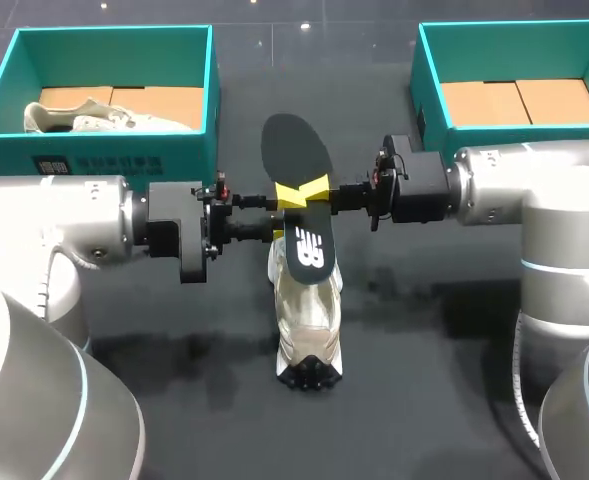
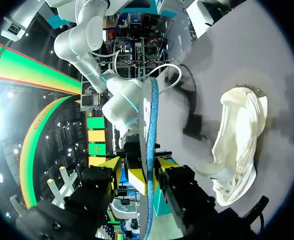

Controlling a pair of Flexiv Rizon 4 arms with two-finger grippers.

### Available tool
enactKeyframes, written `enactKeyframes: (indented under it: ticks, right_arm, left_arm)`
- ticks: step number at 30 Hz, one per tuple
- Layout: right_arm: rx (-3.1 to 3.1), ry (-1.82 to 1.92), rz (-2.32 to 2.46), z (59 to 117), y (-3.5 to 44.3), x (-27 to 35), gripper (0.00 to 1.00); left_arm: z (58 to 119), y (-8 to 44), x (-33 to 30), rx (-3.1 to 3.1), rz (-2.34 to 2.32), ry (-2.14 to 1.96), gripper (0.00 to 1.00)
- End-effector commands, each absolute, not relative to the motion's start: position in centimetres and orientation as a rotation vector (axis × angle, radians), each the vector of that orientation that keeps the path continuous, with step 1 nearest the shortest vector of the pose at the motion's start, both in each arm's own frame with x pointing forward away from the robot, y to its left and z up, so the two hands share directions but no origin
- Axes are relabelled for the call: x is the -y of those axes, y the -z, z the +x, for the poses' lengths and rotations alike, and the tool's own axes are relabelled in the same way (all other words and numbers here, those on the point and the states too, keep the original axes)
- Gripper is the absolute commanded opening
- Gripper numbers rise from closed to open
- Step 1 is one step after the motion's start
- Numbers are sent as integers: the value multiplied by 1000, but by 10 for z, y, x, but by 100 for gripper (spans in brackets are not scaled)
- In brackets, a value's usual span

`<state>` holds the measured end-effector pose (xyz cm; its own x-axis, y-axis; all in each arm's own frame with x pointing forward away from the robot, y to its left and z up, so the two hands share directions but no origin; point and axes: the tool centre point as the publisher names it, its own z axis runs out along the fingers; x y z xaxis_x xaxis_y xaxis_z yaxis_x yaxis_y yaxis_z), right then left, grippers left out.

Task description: Take the shoe out of the shoebox, open the shoe tongue, remove and reinsert the insole, then place the shoe into the shoebox

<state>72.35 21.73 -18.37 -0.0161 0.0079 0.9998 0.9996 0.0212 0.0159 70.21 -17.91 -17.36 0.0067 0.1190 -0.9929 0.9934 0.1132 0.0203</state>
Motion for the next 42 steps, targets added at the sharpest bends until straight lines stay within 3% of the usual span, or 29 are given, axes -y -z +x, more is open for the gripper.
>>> enactKeyframes:
  ticks: [1, 8, 22, 42]
  right_arm:
    - [1224, 1209, -1210, 716, 188, -216, 0]
    - [1205, 1217, -1213, 709, 195, -218, 0]
    - [1193, 1211, -1214, 706, 198, -220, 0]
    - [1193, 1211, -1214, 706, 198, -220, 0]
  left_arm:
    - [696, 153, 140, -1448, 1344, 991, 100]
    - [709, 130, 108, -1553, 1519, 896, 100]
    - [709, 130, 108, -1553, 1519, 896, 100]
    - [757, 70, 124, -1844, 1794, 529, 100]
